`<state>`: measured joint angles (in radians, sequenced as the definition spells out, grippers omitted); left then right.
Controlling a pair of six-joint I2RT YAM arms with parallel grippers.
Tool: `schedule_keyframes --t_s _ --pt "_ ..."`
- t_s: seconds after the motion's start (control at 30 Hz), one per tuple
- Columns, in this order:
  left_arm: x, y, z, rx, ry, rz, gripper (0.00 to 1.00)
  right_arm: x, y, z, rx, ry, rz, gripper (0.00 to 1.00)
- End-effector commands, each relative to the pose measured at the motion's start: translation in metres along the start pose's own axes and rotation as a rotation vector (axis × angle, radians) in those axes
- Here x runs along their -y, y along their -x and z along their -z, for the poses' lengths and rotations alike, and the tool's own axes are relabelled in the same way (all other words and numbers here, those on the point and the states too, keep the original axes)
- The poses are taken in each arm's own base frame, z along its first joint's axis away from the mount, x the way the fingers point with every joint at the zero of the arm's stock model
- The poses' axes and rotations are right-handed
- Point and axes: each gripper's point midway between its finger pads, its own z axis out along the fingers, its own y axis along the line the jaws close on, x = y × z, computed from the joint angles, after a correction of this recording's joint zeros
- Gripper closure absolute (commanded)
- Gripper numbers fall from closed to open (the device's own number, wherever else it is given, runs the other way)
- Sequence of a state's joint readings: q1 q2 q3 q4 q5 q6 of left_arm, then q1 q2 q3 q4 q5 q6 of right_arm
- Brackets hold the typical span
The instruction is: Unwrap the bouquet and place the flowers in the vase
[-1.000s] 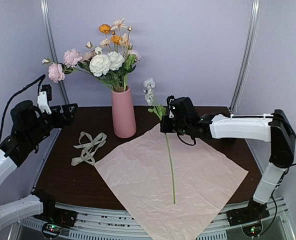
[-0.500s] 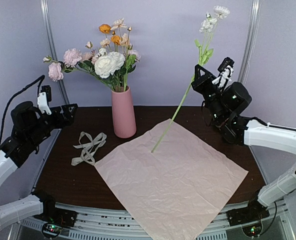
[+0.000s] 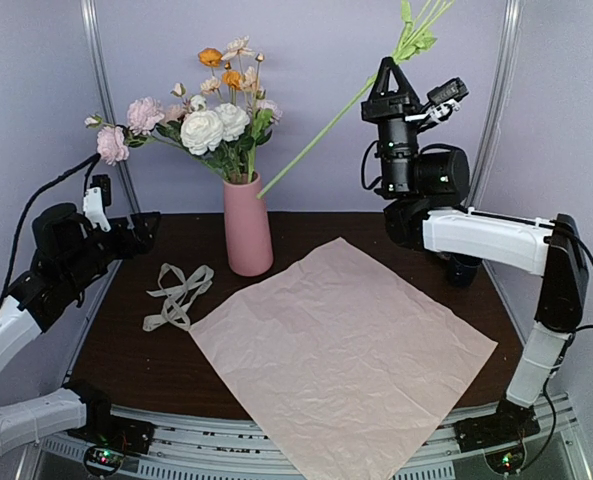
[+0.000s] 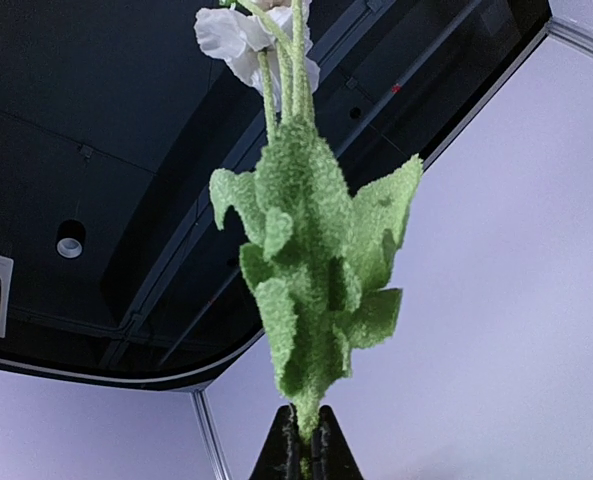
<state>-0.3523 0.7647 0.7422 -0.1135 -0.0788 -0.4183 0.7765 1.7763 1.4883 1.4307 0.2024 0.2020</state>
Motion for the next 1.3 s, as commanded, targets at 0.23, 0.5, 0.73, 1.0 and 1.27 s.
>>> schedule_keyframes --t_s 0.23,0.5,0.73,1.0,1.27 --pt "0.002 -0.008 -0.005 -0.011 -0.023 -0.003 0.02 -0.009 -0.027 -0.035 0.140 0.073 0.045 1.00" --pt "-0.009 -0.019 -0.002 -0.029 0.025 -0.035 0.02 0.004 -0.051 -0.041 0.142 0.072 0.072 1.00" --pt "-0.009 -0.022 -0.009 -0.042 0.022 -0.054 0.02 0.002 -0.076 -0.043 0.096 0.110 0.152 1.00" --pt "-0.009 -0.030 -0.011 -0.055 0.017 -0.060 0.02 0.003 -0.110 -0.033 0.015 0.154 0.188 1.00" --pt "-0.010 -0.040 -0.017 -0.074 0.012 -0.053 0.02 0.003 -0.158 -0.013 -0.095 0.180 0.162 1.00"
